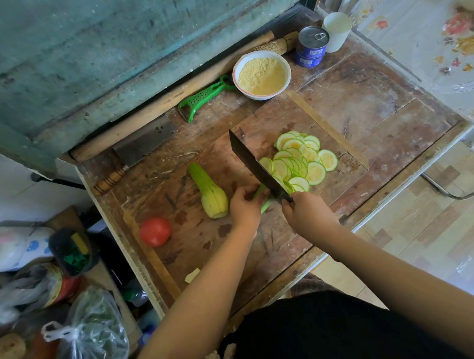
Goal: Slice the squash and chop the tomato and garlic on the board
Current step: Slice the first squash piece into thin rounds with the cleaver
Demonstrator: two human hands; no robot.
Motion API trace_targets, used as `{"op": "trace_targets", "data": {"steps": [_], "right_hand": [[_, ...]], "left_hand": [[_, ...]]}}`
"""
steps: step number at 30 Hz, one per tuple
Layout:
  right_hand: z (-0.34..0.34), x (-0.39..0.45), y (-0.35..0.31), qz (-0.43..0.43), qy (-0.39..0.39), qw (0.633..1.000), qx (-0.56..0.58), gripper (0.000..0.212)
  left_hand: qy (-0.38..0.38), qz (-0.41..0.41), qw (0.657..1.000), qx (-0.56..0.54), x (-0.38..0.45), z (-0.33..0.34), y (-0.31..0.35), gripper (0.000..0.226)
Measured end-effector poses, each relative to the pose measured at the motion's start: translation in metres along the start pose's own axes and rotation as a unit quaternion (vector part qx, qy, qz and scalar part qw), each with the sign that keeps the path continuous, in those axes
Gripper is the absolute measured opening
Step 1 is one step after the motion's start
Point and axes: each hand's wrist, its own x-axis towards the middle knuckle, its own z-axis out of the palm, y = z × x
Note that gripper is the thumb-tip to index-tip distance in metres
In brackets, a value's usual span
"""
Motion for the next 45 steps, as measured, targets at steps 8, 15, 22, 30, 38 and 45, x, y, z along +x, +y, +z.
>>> {"op": "trace_targets", "data": {"steps": [8, 15, 22, 30, 38, 45], "right_hand": [[0.009, 0.006, -0.001, 0.017, 0.002, 1.000, 0.010, 0.034], [-0.001, -0.007, 0.004, -0.004, 0.029, 0.999, 0.038, 0.033], [-0.008, -0.022, 0.004, -0.029, 0.043, 0.998, 0.024, 0.036], [-0.004, -0.026, 0.005, -0.034, 0.056, 0.998, 0.014, 0.035], [-0.004, -0.024, 0.006, -0.028, 0.047, 0.998, 0.015, 0.034], [-0.004, -0.024, 0.005, -0.031, 0.048, 0.998, 0.012, 0.035]], "left_hand": [[-0.026, 0.040, 0.997, 0.066, 0.001, -0.005, -0.007, 0.018], [-0.011, 0.020, 0.999, 0.036, -0.002, -0.007, -0.004, 0.019], [-0.005, 0.017, 0.999, 0.028, -0.003, -0.006, -0.002, 0.018], [-0.005, -0.005, 1.000, 0.004, -0.004, -0.007, 0.001, 0.017], [-0.003, -0.014, 1.000, 0.006, -0.003, -0.006, 0.000, 0.017], [-0.005, -0.016, 1.000, -0.009, -0.003, -0.005, 0.000, 0.017]]}}
